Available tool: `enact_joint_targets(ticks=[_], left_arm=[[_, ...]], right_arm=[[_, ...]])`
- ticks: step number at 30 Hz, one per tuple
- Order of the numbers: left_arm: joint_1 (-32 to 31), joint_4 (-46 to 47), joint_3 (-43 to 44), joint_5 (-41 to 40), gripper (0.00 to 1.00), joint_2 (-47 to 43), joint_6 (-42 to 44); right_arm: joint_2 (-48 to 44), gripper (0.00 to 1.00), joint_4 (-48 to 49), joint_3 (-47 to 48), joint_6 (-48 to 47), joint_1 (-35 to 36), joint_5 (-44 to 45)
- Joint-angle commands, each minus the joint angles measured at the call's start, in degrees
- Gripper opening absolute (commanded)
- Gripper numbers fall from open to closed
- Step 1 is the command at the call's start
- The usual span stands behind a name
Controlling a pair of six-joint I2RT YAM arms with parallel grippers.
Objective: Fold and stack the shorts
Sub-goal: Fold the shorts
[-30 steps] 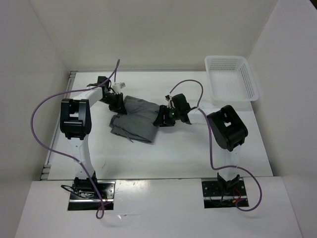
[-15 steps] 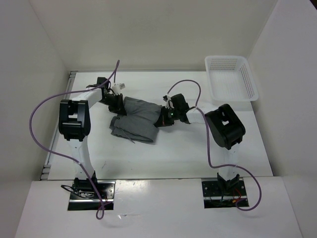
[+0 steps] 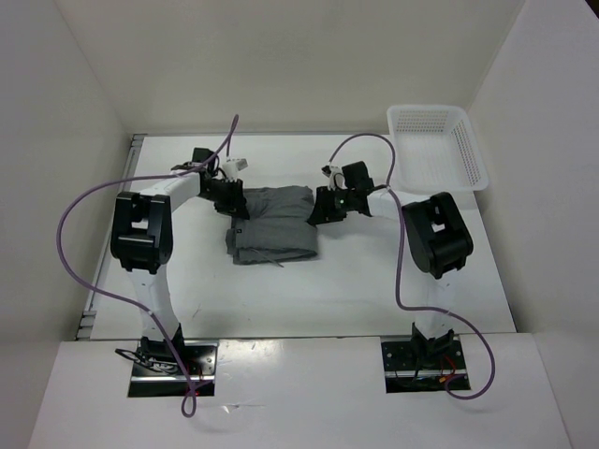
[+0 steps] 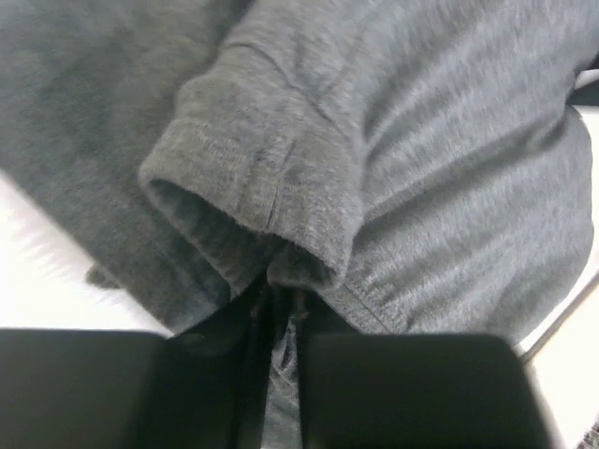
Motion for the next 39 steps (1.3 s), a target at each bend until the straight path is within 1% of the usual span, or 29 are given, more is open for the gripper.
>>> enact_joint_targets(ticks=[1,3,4,5,7,8,9,10,11,12,13,14,16,18,19,20,21,22,23,24,25,26,27,28,29,32,33,36,39], left_arm=[[0.2,0.9,4.2,-4.3,0.20,-0.8,0.4],[0.2,0.3,4.8,-5.8,0.34,-2.2,0.4],[0.2,0.3,4.8,-6.5,0.42,-2.8,0.4],[0.2,0.3,4.8,-6.5,0.53,-3.3,0.4],[0.2,-0.2,4.8,-7.1,0.66,-4.9,0.4],[0.2,-0.7,4.8,-7.1,0.75,-5.6,0.4],[0.2,-1.4,5.3,-8.1,0.87,-7.1,0.4],[0.2,-1.4,5.3,-9.1,1.00,-8.1,0.4],[0.2,-2.2,6.2,-10.1,1.00,-9.2,0.4],[0.2,-2.7,6.2,-10.8,1.00,-11.3,0.4],[0.2,-3.4,7.0,-11.5,1.00,-12.7,0.4],[0.2,-3.4,7.6,-12.9,1.00,-14.0,0.4],[0.2,-4.6,8.1,-15.1,1.00,-18.3,0.4],[1.9,-5.1,8.6,-18.5,1.00,-23.0,0.4],[2.9,-5.8,8.6,-19.5,1.00,-24.6,0.4],[5.0,-5.8,8.6,-21.3,1.00,-28.3,0.4],[6.2,-5.8,7.9,-25.7,1.00,-30.2,0.4],[7.4,-5.8,7.1,-27.9,1.00,-32.2,0.4],[8.8,-5.8,5.7,-29.4,1.00,-35.9,0.4],[11.2,-5.8,2.4,-32.6,1.00,-37.7,0.4],[12.3,-5.3,0.5,-34.3,1.00,-39.5,0.4],[14.1,-5.3,-1.5,-35.8,1.00,-42.9,0.4],[14.8,-5.3,-3.6,-36.8,1.00,-44.6,0.4],[15.4,-5.3,-7.1,-37.9,1.00,-46.1,0.4],[16.0,-5.3,-8.7,-37.9,1.00,-49.1,0.4],[17.6,-4.8,-12.7,-39.5,1.00,-55.0,0.4],[17.6,-4.8,-12.7,-39.5,1.00,-56.0,0.4],[18.2,-4.2,-14.1,-40.3,1.00,-58.6,0.4],[18.8,-4.2,-15.2,-38.6,1.00,-60.5,0.4]], right_arm=[[-4.1,0.46,-3.2,1.3,-4.7,-0.7,0.7],[-6.8,0.56,-3.9,-0.6,-5.5,-0.7,0.7],[-7.7,0.59,-4.9,-1.1,-6.0,-0.7,0.7],[-8.5,0.63,-5.7,-1.1,-8.3,-0.7,1.4],[-10.5,0.69,-8.2,0.5,-11.5,-0.7,2.7],[-11.1,0.70,-11.3,1.6,-15.6,-0.7,2.7],[-11.7,0.70,-12.9,2.9,-17.4,-0.7,2.7],[-13.0,0.73,-14.4,5.7,-18.8,-0.7,3.5],[-13.6,0.75,-17.3,7.2,-19.9,-0.7,4.2],[-14.4,0.75,-18.9,8.6,-23.1,-0.7,4.2],[-16.2,0.78,-20.1,11.2,-24.1,-0.7,5.5],[-17.3,0.78,-21.7,12.3,-24.8,-0.7,6.3],[-21.5,0.82,-23.1,15.2,-28.1,-0.7,9.0],[-24.6,0.84,-23.9,16.7,-30.6,-0.7,12.5],[-28.3,0.84,-23.9,17.3,-32.2,-0.7,16.3],[-30.4,0.85,-24.5,17.3,-33.9,-0.7,18.3],[-32.7,0.85,-24.5,16.7,-35.5,-0.7,20.6],[-35.4,0.85,-23.7,14.2,-38.2,-0.7,25.9],[-41.2,0.86,-22.8,12.5,-39.4,-0.7,28.3],[-44.4,0.88,-20.4,8.1,-40.3,-1.3,30.2],[-47.6,0.88,-19.2,5.8,-40.9,-2.9,31.7],[-53.3,0.88,-18.3,3.8,-40.9,-4.2,33.4],[-56.0,0.89,-17.8,0.4,-40.9,-5.8,33.4],[-58.4,0.89,-17.8,-1.1,-40.2,-9.3,33.4],[-63.1,0.89,-17.8,-2.5,-40.2,-10.9,32.9],[-69.6,0.90,-16.6,-7.9,-40.2,-13.9,32.9],[-73.1,0.90,-16.6,-9.9,-39.7,-13.9,32.9],[-77.7,0.90,-17.3,-11.7,-36.9,-15.2,32.1],[-80.6,0.90,-18.3,-13.2,-35.0,-17.9,30.4]])
